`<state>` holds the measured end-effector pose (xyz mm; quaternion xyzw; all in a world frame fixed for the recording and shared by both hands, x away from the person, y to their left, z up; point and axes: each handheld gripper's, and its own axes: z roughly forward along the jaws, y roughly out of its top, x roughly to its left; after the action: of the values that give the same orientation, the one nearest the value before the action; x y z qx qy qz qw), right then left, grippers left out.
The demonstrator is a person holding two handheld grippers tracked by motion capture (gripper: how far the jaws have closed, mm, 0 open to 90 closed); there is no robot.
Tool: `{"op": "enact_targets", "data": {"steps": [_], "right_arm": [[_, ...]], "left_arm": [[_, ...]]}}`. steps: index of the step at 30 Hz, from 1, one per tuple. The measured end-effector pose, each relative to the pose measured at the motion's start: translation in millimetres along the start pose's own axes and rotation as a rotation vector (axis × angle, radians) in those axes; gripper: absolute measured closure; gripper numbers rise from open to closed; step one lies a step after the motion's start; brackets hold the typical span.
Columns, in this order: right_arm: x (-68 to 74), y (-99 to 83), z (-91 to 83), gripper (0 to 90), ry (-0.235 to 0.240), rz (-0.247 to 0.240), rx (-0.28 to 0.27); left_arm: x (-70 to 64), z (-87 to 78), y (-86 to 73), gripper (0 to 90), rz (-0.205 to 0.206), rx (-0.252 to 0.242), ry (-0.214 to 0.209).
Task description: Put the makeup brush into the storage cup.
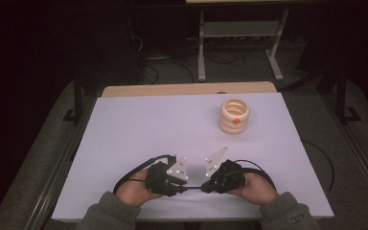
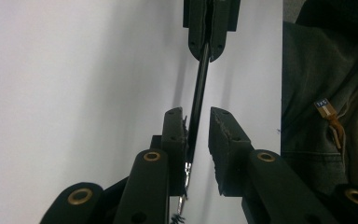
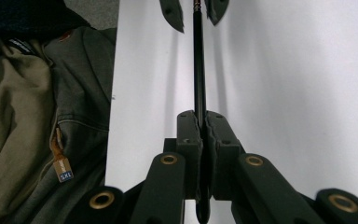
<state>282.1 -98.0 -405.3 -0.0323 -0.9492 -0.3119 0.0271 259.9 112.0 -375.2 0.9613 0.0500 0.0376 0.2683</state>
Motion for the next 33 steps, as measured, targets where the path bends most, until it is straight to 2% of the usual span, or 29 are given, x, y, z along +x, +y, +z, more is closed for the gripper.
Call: {"op": "enact_targets", "data": {"steps": [2, 6, 12, 14, 15, 16, 17, 22, 25, 26, 27, 28, 33], "right_arm": [[-0.2, -0.3, -0.1, 84.2, 0.000, 0.005, 0.000], [-2.8, -2.7, -4.4, 84.3, -0.031, 0.032, -0.005], [-6.0, -5.8, -13.1, 84.2, -0.074, 0.069, -0.031], [-7.6, -7.1, -18.0, 84.1, -0.095, 0.082, -0.050], [-8.2, -7.3, -20.3, 84.1, -0.110, 0.102, -0.054], [-8.2, -7.3, -20.3, 84.1, -0.110, 0.102, -0.054], [-8.6, -7.9, -23.9, 84.1, -0.130, 0.117, -0.069], [-8.2, -7.1, -30.1, 84.1, -0.171, 0.127, -0.094], [-7.2, -6.1, -32.7, 84.1, -0.185, 0.139, -0.113], [-6.7, -5.7, -33.4, 84.1, -0.192, 0.142, -0.119], [-4.9, -4.6, -34.0, 84.1, -0.187, 0.167, -0.129], [-4.7, -4.2, -34.1, 84.1, -0.187, 0.167, -0.136], [-1.7, -0.8, -30.8, 84.1, -0.192, 0.175, -0.143]], "left_arm": [[-0.3, -0.3, -0.2, 75.7, -0.007, -0.003, -0.002], [0.6, -1.5, -0.8, 75.2, -0.012, -0.006, -0.006], [3.6, -0.6, -2.7, 71.8, -0.044, -0.011, -0.015], [6.6, 0.1, -4.0, 70.2, -0.068, -0.020, -0.022], [6.6, 1.9, -5.0, 69.1, -0.101, -0.047, -0.027], [6.6, 1.9, -5.0, 68.4, -0.101, -0.047, -0.027], [9.0, 2.2, -6.4, 67.8, -0.113, -0.048, -0.029], [16.6, 2.4, -11.7, 65.6, -0.184, -0.095, -0.039], [20.3, 2.5, -15.2, 63.1, -0.240, -0.127, -0.036], [21.8, 2.0, -16.1, 62.5, -0.250, -0.128, -0.033], [23.4, 2.0, -17.1, 62.0, -0.255, -0.135, -0.028], [23.5, 2.4, -17.7, 61.3, -0.275, -0.145, -0.026], [25.3, 2.6, -18.7, 60.2, -0.319, -0.178, -0.020]]}}
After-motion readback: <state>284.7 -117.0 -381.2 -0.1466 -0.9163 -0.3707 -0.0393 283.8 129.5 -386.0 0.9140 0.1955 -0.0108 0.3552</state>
